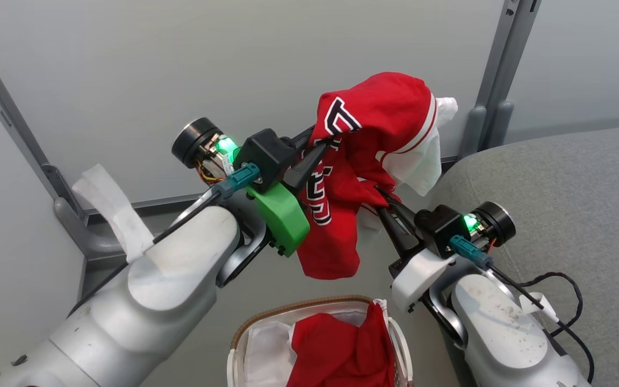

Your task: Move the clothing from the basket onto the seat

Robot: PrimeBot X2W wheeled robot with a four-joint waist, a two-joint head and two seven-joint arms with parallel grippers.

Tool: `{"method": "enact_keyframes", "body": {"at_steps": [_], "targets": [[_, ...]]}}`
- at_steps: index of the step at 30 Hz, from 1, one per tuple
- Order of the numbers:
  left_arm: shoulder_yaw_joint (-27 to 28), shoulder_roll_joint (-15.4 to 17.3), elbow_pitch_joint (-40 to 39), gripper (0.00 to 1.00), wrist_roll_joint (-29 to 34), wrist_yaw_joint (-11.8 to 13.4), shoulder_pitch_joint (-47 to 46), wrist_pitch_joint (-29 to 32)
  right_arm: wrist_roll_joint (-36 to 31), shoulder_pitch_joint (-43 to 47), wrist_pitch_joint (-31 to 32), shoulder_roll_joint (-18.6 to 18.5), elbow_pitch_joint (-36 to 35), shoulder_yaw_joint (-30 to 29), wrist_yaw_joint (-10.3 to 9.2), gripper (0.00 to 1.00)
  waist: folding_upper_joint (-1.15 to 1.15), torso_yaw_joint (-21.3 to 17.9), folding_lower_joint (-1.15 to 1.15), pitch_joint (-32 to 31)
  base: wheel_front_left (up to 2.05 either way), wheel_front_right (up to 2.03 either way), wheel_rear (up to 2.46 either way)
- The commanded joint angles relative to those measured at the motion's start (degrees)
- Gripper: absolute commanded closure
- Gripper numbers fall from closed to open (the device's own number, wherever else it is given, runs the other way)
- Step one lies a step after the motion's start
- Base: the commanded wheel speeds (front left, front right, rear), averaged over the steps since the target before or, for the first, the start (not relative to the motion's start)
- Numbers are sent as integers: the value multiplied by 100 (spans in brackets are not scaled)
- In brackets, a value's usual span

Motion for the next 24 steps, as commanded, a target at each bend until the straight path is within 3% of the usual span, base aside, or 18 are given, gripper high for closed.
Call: {"method": "enact_keyframes", "body": {"at_steps": [1, 2, 10, 17, 24], "targets": [[63, 22, 44, 50, -57, 76, 162, -113, -29, 61, -12, -21, -43, -51, -4, 100, 0, -27, 0, -1, 0, 0, 0], [81, 4, 98, 0, -130, 103, 278, -166, -39, 72, -12, -21, -59, -92, -4, 100, 0, -42, 0, -2, 0, 0, 0], [267, -153, 571, 0, -398, 273, 983, -539, -206, 104, -12, -19, -147, -593, -4, 100, 0, -97, 0, 50, 0, 0, 0], [604, -376, 952, 0, -541, 165, 1618, -634, -396, 81, -12, -20, -239, -1024, -4, 100, 0, -144, 0, 103, 0, 0, 0], [1062, -551, 900, 0, -292, 82, 2219, -637, -567, 155, -12, -18, -302, -1269, -4, 100, 0, -177, 0, 143, 0, 0, 0]]}}
